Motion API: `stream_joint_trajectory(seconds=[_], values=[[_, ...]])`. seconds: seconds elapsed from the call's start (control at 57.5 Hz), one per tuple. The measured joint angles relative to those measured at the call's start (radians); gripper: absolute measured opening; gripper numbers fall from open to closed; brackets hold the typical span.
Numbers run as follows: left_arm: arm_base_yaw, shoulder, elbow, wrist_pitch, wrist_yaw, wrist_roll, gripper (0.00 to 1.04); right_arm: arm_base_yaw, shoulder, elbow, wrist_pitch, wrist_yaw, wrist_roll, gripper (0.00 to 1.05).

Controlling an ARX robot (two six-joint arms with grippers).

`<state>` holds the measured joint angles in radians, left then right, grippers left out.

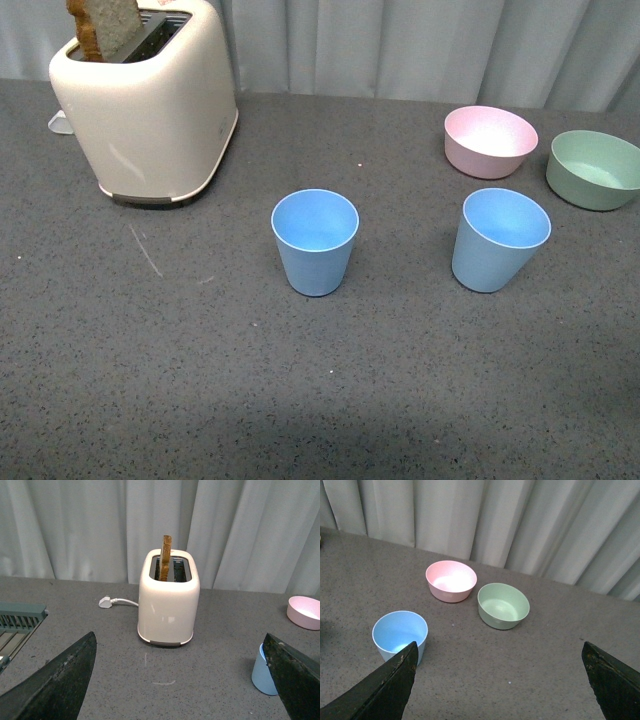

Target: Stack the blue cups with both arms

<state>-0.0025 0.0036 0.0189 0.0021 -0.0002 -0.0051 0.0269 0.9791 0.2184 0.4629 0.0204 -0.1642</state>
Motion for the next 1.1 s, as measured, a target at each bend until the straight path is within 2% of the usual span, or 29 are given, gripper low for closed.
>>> stream_joint_trajectory(seconds=[0.122,0.278,0.487,0.782,1.06,1.095], values=[[0.0,0.0,0.0,0.0,0.0,0.0,0.98,0.01,0.379,0.219,-0.113,-0.027,0.138,0.95],[0.0,0.0,0.0,0.0,0.0,0.0,0.98,0.03,0.645,0.437,-0.214,-0.045,0.252,0.95],[0.0,0.0,0.0,0.0,0.0,0.0,0.98,0.075,0.847,0.616,-0.307,-0.052,0.359,0.95],[0.0,0.0,0.0,0.0,0.0,0.0,0.98,0.117,0.986,0.734,-0.412,-0.059,0.47,0.94],[0.0,0.0,0.0,0.0,0.0,0.0,0.98,0.12,1.044,0.761,-0.417,-0.045,0.512,0.55],[0.0,0.0,0.0,0.0,0.0,0.0,0.98,0.12,1.048,0.761,-0.416,-0.043,0.512,0.46]])
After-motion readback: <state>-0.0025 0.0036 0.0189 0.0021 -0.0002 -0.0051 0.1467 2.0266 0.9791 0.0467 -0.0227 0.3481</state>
